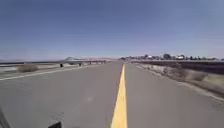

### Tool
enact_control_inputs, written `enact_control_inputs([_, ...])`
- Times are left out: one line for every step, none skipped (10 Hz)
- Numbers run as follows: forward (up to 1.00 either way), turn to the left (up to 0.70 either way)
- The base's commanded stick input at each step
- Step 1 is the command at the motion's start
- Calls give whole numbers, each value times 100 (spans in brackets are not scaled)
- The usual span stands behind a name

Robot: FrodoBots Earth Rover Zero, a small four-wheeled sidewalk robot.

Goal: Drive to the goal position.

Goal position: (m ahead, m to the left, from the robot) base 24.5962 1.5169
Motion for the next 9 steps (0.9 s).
enact_control_inputs([85,-27])
enact_control_inputs([85,-10])
enact_control_inputs([85,0])
enact_control_inputs([85,0])
enact_control_inputs([85,0])
enact_control_inputs([85,0])
enact_control_inputs([85,0])
enact_control_inputs([85,0])
enact_control_inputs([85,0])
